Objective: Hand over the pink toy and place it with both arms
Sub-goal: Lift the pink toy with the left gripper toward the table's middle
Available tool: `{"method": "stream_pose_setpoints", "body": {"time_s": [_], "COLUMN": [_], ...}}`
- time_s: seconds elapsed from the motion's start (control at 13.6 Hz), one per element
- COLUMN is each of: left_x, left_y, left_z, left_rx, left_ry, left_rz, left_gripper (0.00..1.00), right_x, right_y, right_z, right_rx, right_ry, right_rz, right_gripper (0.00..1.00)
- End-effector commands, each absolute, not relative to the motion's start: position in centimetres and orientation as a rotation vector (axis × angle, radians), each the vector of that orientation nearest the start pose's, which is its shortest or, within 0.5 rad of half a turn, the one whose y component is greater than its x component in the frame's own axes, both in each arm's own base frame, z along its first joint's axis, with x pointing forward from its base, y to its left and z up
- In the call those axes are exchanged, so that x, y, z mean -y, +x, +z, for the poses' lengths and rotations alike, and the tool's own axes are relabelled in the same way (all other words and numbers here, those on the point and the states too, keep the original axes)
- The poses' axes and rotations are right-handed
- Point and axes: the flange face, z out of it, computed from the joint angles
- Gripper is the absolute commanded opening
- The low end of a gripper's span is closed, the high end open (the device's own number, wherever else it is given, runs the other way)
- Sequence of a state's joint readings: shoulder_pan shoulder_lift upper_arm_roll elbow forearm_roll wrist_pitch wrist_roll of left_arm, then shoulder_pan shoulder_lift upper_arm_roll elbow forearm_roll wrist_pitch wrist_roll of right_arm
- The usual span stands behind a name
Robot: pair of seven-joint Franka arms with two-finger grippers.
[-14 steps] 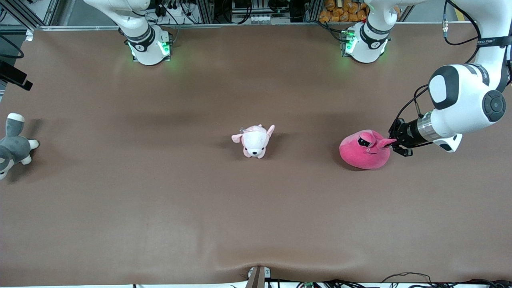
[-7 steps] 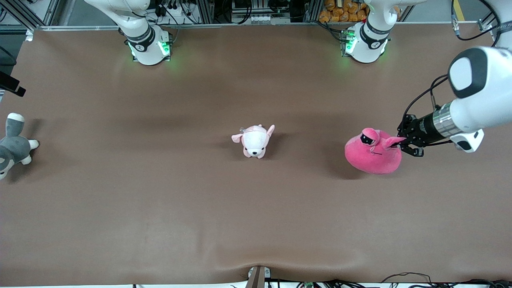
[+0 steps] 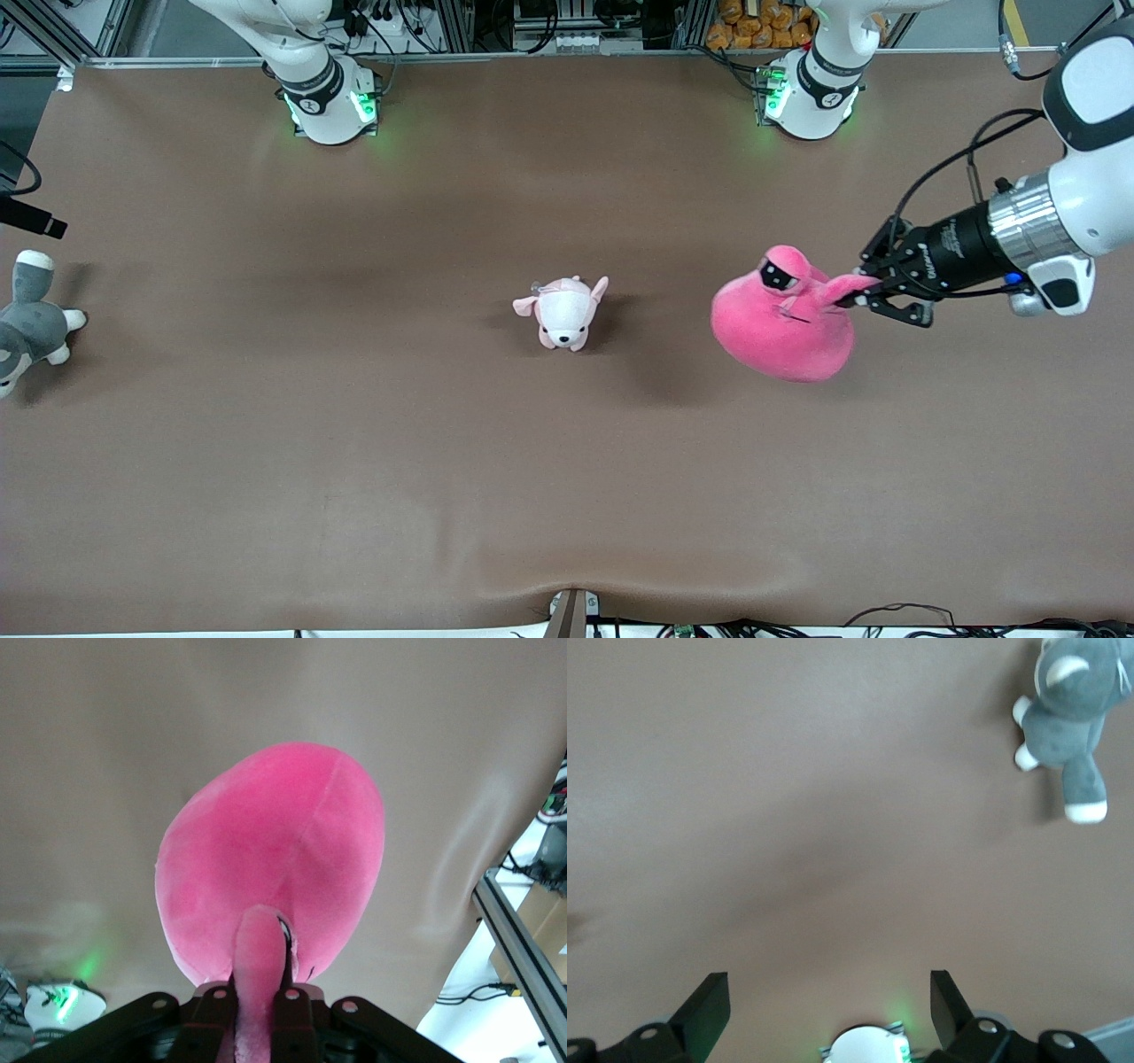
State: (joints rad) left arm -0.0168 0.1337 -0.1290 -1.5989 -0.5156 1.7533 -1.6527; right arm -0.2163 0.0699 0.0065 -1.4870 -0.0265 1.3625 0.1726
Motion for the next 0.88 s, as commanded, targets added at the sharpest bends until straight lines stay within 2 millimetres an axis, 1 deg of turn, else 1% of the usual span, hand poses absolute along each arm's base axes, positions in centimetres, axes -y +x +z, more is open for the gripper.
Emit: {"method": "stream_pose_setpoints", "body": {"time_s": [0.0, 0.07, 0.15, 0.29, 0.44, 0.51, 0.66, 0.74, 0.81], "left_x": [18.2, 19.8, 22.0, 26.0, 29.6, 31.4, 34.1, 35.7, 37.1], "left_y": [60.8, 61.2, 61.1, 60.1, 59.1, 58.5, 57.5, 56.9, 56.4], "left_z": [57.7, 58.4, 59.2, 60.6, 61.7, 62.4, 62.9, 62.6, 62.4], "left_rx": [-2.009, -2.048, -2.072, -2.094, -2.126, -2.131, -2.138, -2.152, -2.165], "left_ry": [1.857, 1.81, 1.779, 1.725, 1.631, 1.59, 1.535, 1.513, 1.496], "left_rz": [-0.628, -0.64, -0.652, -0.656, -0.659, -0.662, -0.671, -0.687, -0.701], "left_gripper": [0.0, 0.0, 0.0, 0.0, 0.0, 0.0, 0.0, 0.0, 0.0], "right_x": [6.7, 4.9, 2.7, -2.0, -7.4, -9.5, -13.0, -15.1, -16.7], "right_y": [54.4, 54.7, 54.9, 55.3, 55.5, 55.6, 55.5, 55.5, 55.6], "right_z": [61.6, 61.8, 62.0, 61.7, 61.3, 61.3, 61.7, 61.5, 61.2], "right_rx": [-0.85, -0.994, -1.104, -1.262, -1.504, -1.619, -1.765, -1.827, -1.882], "right_ry": [-2.988, -2.904, -2.824, -2.732, -2.617, -2.542, -2.421, -2.349, -2.28], "right_rz": [0.326, 0.334, 0.352, 0.399, 0.455, 0.457, 0.448, 0.484, 0.525], "right_gripper": [1.0, 1.0, 1.0, 1.0, 1.0, 1.0, 1.0, 1.0, 1.0]}}
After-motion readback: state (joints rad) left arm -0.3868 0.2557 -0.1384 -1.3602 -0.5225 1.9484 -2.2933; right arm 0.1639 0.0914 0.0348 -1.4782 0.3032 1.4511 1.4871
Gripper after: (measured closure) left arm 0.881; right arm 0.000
